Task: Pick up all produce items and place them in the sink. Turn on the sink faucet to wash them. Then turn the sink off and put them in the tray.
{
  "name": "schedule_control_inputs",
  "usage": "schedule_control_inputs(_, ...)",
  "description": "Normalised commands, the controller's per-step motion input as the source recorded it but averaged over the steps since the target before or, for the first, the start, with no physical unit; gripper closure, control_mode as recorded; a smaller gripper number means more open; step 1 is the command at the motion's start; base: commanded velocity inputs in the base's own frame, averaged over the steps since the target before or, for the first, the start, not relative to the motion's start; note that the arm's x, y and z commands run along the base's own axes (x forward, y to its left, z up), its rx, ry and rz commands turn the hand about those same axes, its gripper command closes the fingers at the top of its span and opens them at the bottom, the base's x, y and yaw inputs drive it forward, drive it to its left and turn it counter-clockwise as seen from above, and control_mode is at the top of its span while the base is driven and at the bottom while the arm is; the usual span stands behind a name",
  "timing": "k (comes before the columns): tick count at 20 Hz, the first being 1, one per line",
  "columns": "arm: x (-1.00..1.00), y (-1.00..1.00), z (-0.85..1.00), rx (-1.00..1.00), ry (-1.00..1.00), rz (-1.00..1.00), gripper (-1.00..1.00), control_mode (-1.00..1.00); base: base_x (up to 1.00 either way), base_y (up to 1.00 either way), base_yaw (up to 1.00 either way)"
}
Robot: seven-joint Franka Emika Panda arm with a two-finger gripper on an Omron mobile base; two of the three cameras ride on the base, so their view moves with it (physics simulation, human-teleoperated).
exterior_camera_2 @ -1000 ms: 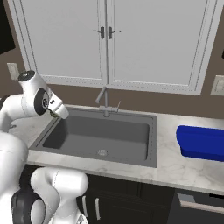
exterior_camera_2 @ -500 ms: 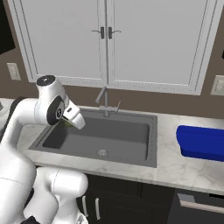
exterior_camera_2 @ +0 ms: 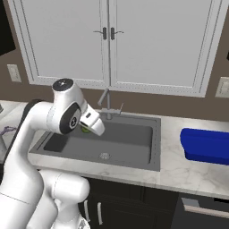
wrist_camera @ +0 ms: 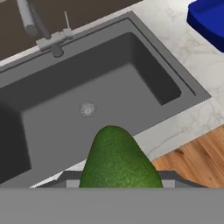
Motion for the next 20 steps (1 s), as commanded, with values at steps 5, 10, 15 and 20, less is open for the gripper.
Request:
schedule_control_inputs(5, -0.11, -0.71, 0.05, 0.00, 0.00, -0.01, 1.00, -1.00, 0.00, 0.00, 0.00)
schedule_control_inputs(10, -0.08, -0.68, 0.01, -0.03, 0.00, -0.04, 1.00, -1.00, 0.00, 0.00, 0.00)
schedule_control_inputs(15, 0.00, -0.64, 0.00, -0.02, 0.02, -0.05, 1.00, -1.00, 0.00, 0.00, 0.00)
schedule_control_inputs(20, 0.04, -0.72, 0.00, 0.00, 0.05, -0.07, 1.00, -1.00, 0.00, 0.00, 0.00)
